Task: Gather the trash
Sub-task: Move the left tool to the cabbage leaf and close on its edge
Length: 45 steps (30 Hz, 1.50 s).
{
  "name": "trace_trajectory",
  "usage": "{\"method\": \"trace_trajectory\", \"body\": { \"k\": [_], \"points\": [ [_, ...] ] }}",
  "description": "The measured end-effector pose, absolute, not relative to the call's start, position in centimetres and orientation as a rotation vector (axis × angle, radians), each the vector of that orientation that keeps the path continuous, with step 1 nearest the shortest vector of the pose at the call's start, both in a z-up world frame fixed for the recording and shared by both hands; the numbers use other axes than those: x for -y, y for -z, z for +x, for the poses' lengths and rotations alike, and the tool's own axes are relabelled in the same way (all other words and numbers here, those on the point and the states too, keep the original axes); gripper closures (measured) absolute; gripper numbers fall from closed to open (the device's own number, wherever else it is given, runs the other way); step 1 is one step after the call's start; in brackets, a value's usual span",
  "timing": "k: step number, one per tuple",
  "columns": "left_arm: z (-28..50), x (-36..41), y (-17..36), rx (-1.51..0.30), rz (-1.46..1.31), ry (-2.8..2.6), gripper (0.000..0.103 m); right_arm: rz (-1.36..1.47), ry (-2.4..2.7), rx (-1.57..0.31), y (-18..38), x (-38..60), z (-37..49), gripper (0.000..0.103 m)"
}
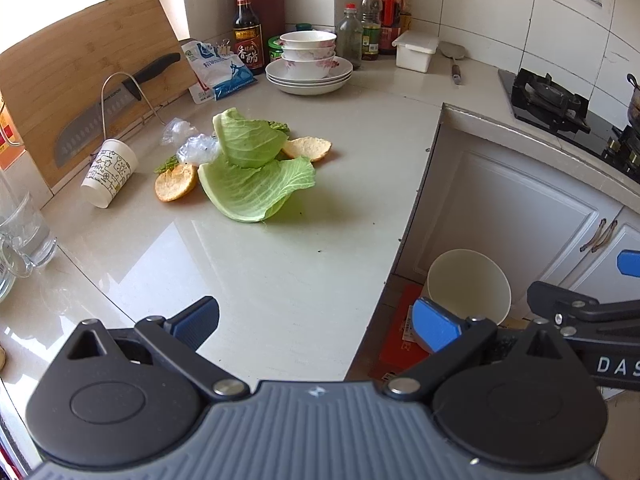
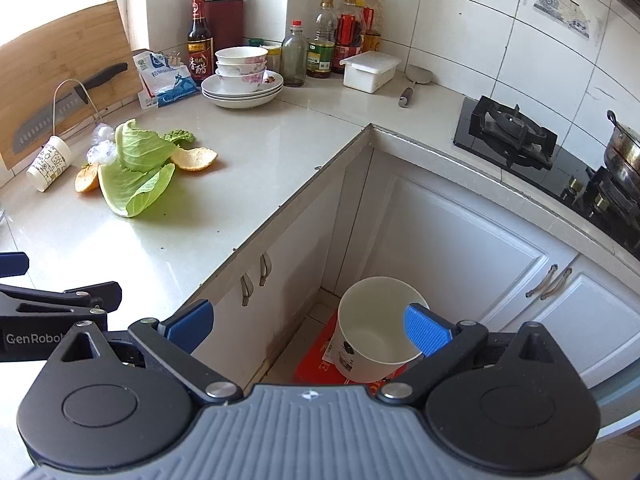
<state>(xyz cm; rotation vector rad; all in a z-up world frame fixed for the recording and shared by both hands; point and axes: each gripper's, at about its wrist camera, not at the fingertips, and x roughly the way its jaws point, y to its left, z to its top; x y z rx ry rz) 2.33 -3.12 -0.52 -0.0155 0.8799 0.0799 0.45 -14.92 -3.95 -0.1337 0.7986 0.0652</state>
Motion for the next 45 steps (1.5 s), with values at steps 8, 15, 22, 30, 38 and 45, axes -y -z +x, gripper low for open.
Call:
{"method": "trace_trajectory", "body": {
  "k": [8,15,22,30,38,45],
  "points": [
    [2.9,4.9,0.5,-0.860,-0.049,-0.172,0.001,-0.212,-0.229,-0.752,3.9,16.8,1.9,0.000],
    [3.3,6.1,0.1,-0.808,-0.035,-0.248,0.001,-0.297,-0.326,-0.663,3.7,18.8,3.1,0.000],
    [4.8,5.6,0.7,-0.814,-0.020,-0.271,0.001,-0.257,-0.391,-0.647,4.7,20.7,5.6,0.000],
    [8.4,2.8,3.1,-0.821,-0.021,-0.199,0.001,-0.234,-0.454,-0.647,5.9,19.9,9.6,0.000],
    [11.4,-1.8,5.9,-0.880,-0.094,-0.156,0.001,-0.282,-0.511,-0.659,6.2,16.0,13.4,0.000],
    [12.6,-5.3,5.6,-0.845,-0.085,-0.115,0.001,-0.316,-0.556,-0.656,5.5,12.0,16.2,0.000]
  ]
}}
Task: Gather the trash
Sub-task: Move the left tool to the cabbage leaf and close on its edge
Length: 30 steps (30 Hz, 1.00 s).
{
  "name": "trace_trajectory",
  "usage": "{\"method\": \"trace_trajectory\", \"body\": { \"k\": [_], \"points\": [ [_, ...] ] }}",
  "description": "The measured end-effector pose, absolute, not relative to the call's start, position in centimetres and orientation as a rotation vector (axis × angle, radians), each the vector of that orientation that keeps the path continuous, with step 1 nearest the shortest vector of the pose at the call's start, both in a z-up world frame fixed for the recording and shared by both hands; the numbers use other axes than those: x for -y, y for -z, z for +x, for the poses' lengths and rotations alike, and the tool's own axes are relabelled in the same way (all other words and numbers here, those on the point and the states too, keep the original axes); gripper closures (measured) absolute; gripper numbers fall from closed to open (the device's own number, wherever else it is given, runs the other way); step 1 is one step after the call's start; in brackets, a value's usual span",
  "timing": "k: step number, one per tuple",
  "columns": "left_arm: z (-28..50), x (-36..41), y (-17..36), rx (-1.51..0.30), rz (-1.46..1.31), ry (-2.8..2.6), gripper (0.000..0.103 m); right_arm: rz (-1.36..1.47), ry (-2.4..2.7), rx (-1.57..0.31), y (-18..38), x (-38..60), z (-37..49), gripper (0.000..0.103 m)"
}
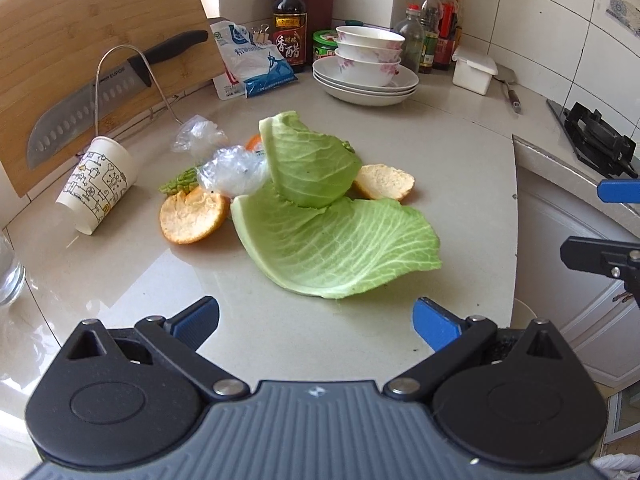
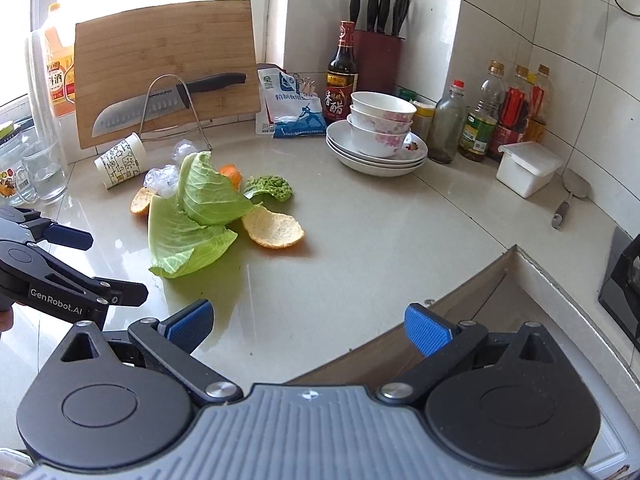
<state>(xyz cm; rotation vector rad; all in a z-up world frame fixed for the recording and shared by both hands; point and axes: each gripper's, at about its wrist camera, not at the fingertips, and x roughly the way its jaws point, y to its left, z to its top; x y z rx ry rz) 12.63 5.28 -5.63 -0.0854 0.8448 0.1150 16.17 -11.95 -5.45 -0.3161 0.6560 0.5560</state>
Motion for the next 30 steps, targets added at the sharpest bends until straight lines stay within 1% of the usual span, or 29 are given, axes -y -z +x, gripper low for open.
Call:
{"method": "trace_trajectory", "body": {
  "k": [8,14,17,20,22,26,28,30],
  "points": [
    [13.4,-7.6,6.1,-0.839,-0.094,-0.006,0.001,-0.359,-0.598,-0.663,5.1,7.8,18.5,0.000],
    [13.4,-9.0,5.7,-0.807,-0.120,-0.034,0.001,-0.400,-0.661,-0.630,4.4,5.7,19.1,0.000],
    [14.2,-10.2,5.6,-0.782,-0.130,-0.085,0.003,-0.400,-0.696,-0.620,4.5,5.4,19.4,0.000],
    [15.5,-11.0,6.1,-0.778,-0.146,-0.140,0.013,-0.387,-0.715,-0.633,5.0,5.4,20.0,0.000],
    [16.6,-11.6,6.7,-0.791,-0.186,-0.150,0.030,-0.373,-0.724,-0.645,5.3,5.5,20.4,0.000],
    [18.1,-12.3,8.3,-0.834,-0.257,-0.150,0.042,-0.354,-0.733,-0.655,5.6,5.4,21.1,0.000],
    [18.5,-12.6,9.0,-0.847,-0.293,-0.136,0.057,-0.346,-0.732,-0.658,5.7,5.4,21.5,0.000],
    [18.7,-12.9,9.6,-0.852,-0.326,-0.118,0.060,-0.341,-0.733,-0.664,6.0,5.3,21.9,0.000]
  ]
}}
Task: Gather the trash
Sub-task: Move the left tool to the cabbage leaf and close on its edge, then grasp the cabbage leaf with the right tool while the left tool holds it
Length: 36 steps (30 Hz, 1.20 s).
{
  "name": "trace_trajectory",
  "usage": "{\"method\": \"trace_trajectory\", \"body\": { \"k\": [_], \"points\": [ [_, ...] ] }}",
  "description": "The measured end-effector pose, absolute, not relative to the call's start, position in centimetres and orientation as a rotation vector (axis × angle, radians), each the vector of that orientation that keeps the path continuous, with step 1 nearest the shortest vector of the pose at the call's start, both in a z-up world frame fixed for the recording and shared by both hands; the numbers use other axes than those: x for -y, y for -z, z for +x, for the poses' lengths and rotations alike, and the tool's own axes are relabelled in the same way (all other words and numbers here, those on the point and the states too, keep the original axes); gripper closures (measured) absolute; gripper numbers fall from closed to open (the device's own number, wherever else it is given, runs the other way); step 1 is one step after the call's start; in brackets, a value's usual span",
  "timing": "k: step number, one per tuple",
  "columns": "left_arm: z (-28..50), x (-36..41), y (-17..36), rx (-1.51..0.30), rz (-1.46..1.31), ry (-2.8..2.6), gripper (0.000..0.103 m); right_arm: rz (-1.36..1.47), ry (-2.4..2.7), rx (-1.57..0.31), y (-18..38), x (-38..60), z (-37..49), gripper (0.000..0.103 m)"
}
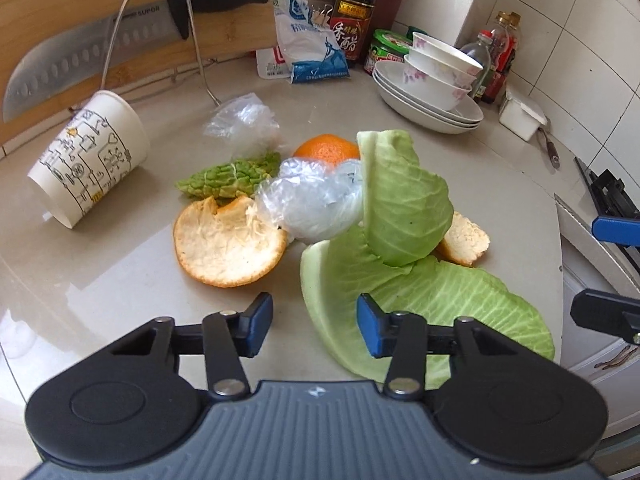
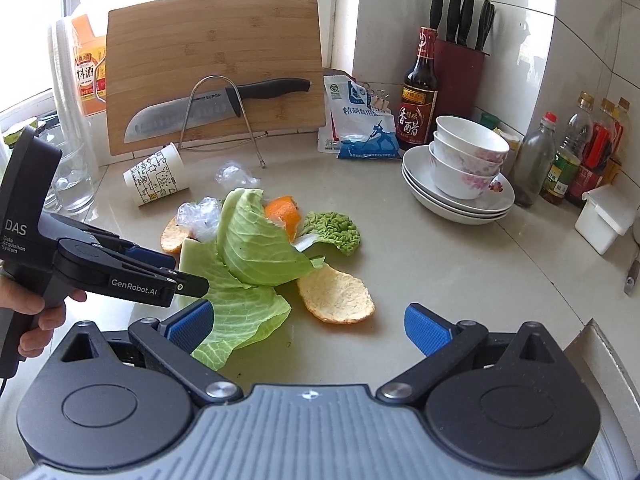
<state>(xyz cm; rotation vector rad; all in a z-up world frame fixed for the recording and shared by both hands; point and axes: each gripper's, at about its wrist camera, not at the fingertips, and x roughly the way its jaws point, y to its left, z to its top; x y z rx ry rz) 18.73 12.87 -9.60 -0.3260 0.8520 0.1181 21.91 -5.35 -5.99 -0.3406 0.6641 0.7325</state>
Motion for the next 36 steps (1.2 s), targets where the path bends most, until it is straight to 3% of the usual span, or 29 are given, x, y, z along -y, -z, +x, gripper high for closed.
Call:
{"method": "trace_trajectory", "body": {
  "k": [18,30,36],
  "points": [
    [18.4,-13.1,8.7,-0.830,-0.373,-0.044,0.095,-0.369,-0.724,-0.680,8.1,4.7,26.0,0.000],
    [17.5,-12.8,6.3,-0.830,-0.348,-0.061,0.096,-0.404,-0.793,-0.757,12.0,4.1,29.9,0.005],
    [16.5,-13.3,4.6,-0.819,-0.329,-0.101,0.096,-0.400,-0.849,-0.725,10.6,3.1,30.4,0.008]
  ]
}}
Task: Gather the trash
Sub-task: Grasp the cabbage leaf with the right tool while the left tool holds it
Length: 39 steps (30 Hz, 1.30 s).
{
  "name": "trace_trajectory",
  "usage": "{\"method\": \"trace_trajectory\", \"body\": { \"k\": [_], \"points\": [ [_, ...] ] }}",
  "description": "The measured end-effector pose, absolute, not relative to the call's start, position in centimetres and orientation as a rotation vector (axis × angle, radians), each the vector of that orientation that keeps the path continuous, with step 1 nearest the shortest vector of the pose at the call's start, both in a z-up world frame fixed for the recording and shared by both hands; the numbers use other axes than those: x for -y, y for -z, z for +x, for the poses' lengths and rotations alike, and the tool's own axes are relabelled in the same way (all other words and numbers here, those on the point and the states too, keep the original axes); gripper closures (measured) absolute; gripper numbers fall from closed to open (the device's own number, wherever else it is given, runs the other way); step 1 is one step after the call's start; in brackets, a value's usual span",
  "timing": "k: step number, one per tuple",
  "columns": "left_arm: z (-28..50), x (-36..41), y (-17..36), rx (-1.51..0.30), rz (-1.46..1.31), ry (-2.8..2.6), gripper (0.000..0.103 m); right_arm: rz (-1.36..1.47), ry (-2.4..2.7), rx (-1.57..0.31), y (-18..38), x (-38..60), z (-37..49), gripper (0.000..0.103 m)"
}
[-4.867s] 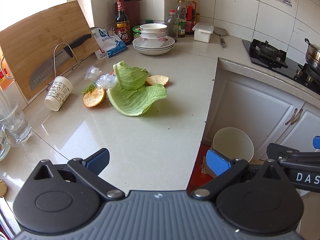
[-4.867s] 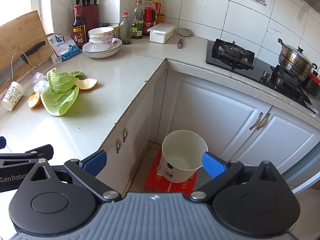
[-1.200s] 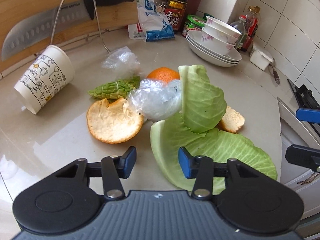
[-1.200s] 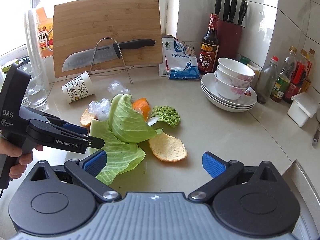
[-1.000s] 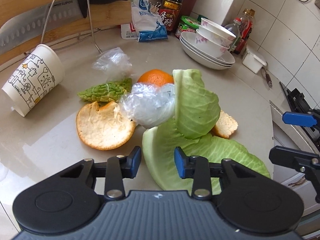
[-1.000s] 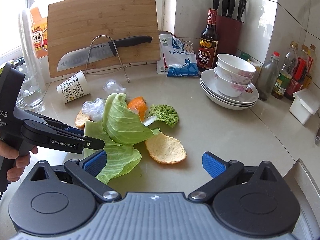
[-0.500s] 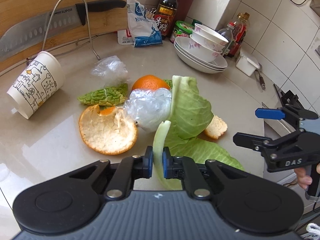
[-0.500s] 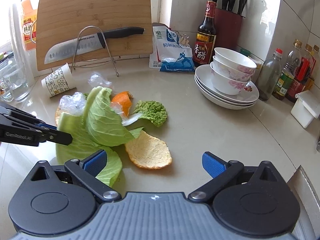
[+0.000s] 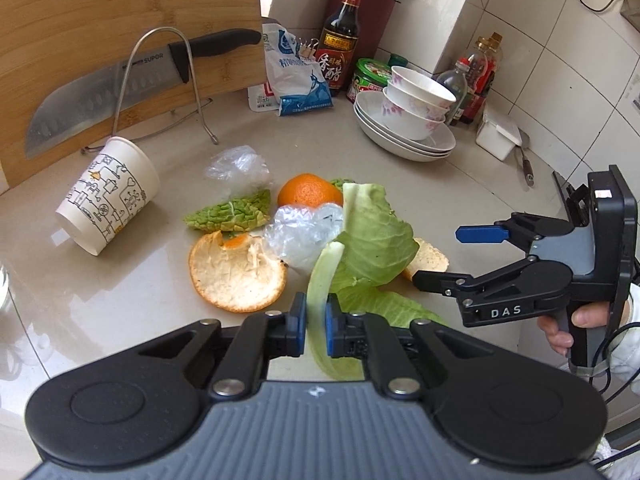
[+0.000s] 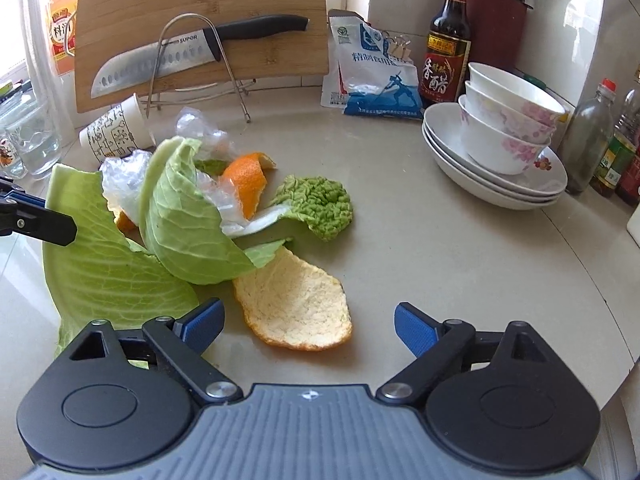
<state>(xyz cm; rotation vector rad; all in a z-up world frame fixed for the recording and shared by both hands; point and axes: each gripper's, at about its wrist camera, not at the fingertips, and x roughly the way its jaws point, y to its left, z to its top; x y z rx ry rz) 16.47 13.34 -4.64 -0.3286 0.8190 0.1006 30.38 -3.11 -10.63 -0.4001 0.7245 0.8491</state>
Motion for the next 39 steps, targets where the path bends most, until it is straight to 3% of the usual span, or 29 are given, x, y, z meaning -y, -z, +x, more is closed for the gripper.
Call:
{"method": "trace_trajectory", "body": {
  "k": [6,11,13,20,23,29,31,32,39],
  "points": [
    [15.4,-14.1,3.8,-0.819,-0.314,-0.148,0.096,-0.357,-1.027,-0.629,7.3,1.1,30.0,0.009],
    [14.4,-14.4,3.6,-0.820,-0.325,-0.180,0.096,-0.405,-1.128,-0.619,7.8,-2.7,30.0,0.027],
    [14.2,-14.5,3.5,-0.818,-0.329,-0.188,0.096,-0.420,-1.161,-0.623,7.7,-3.2,29.6,0.042],
    [13.8,-15.2,3.9,-0.826,-0.338,-0.206,0.096,-0.439,-1.277,-0.616,7.0,-3.2,28.2,0.055],
    [13.9,-15.2,4.2,-0.836,-0.335,-0.196,0.096,-0.502,-1.331,-0.630,7.5,-3.6,27.7,0.066],
    [14.0,-15.4,4.7,-0.856,-0.336,-0.185,0.096,-0.621,-1.383,-0.605,8.2,-3.6,26.7,0.070],
    [14.1,-15.3,4.7,-0.860,-0.331,-0.179,0.096,-0.663,-1.388,-0.595,8.2,-3.5,26.4,0.088],
    [14.2,-15.3,4.7,-0.861,-0.328,-0.174,0.096,-0.674,-1.398,-0.592,8.1,-3.4,26.3,0.090],
    [14.6,-14.9,4.6,-0.868,-0.307,-0.141,0.096,-0.717,-1.427,-0.618,8.8,-3.3,25.7,0.089]
  ]
}}
